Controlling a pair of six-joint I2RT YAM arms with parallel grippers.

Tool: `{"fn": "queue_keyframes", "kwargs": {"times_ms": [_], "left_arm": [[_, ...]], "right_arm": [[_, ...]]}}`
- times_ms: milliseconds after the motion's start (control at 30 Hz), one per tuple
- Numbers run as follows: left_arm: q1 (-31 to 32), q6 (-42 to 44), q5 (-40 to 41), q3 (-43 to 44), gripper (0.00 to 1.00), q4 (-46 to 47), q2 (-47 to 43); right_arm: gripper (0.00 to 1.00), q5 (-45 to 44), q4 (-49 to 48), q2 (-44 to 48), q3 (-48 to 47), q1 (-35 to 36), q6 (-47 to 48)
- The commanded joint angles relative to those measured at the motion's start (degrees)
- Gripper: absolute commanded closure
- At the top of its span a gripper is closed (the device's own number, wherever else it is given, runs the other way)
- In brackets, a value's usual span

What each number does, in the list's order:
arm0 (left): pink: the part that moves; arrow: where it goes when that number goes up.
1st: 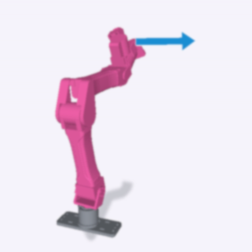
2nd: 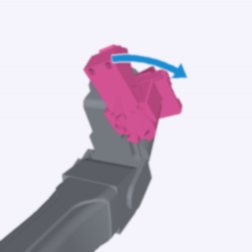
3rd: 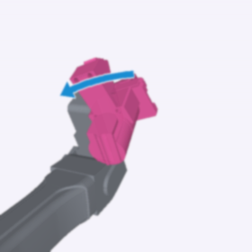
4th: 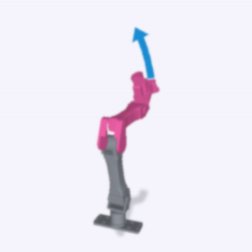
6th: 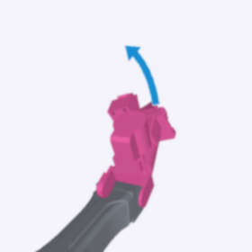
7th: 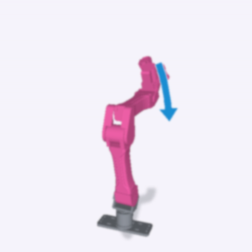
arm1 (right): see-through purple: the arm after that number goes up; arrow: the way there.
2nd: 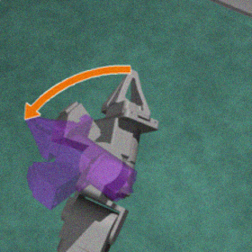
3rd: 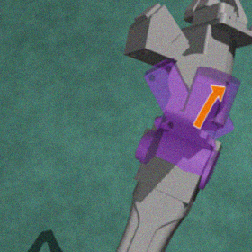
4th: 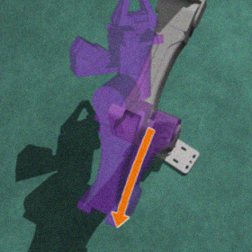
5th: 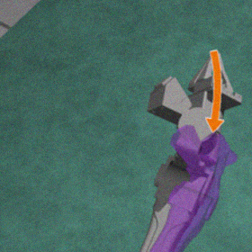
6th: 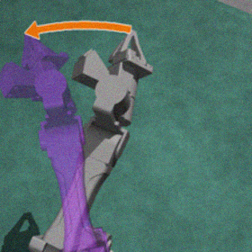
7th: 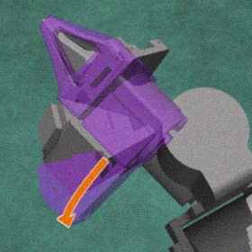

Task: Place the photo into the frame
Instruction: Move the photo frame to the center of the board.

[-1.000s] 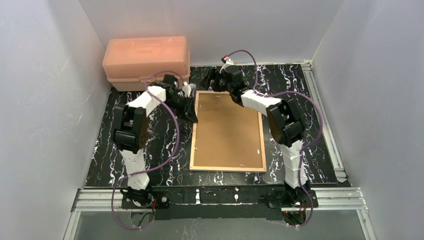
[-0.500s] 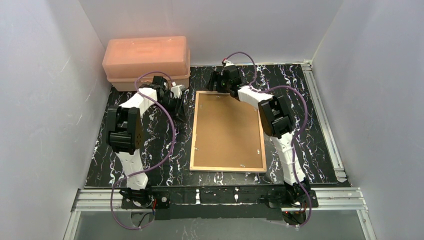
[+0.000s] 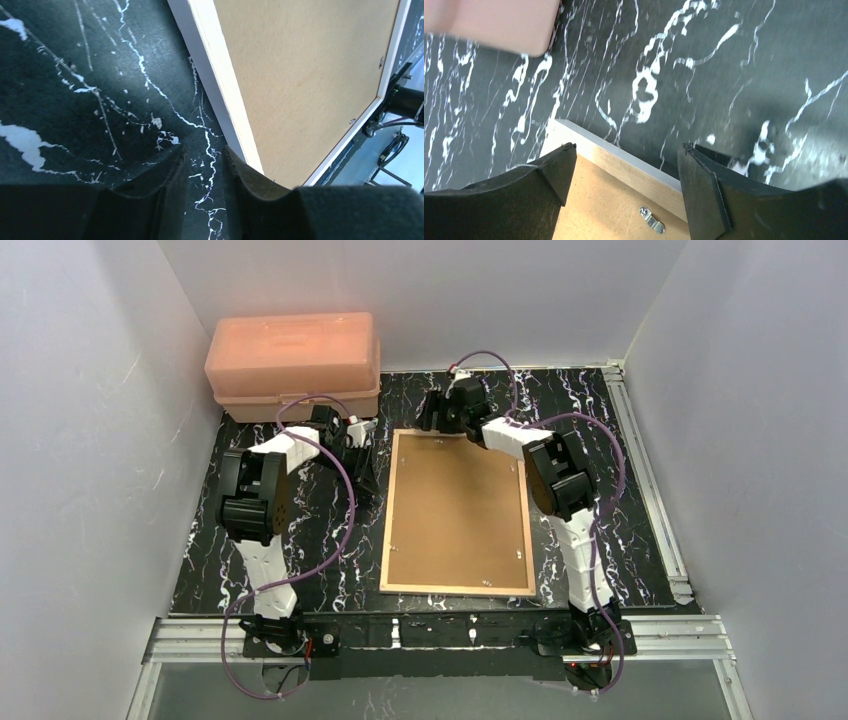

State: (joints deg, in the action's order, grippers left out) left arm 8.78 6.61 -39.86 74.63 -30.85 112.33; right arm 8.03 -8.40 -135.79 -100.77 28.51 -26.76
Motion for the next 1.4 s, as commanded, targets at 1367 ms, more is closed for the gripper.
{"fn": "queue_keyframes", "kwargs": {"times_ms": [1367], "left_arm": [[1.71,-4.44,-5.34,-2.33,0.95,0.56,6.66]], "right_arm": [[0.17,14.65,-16.21,18.55,32.40,9.47,-20.56]]}}
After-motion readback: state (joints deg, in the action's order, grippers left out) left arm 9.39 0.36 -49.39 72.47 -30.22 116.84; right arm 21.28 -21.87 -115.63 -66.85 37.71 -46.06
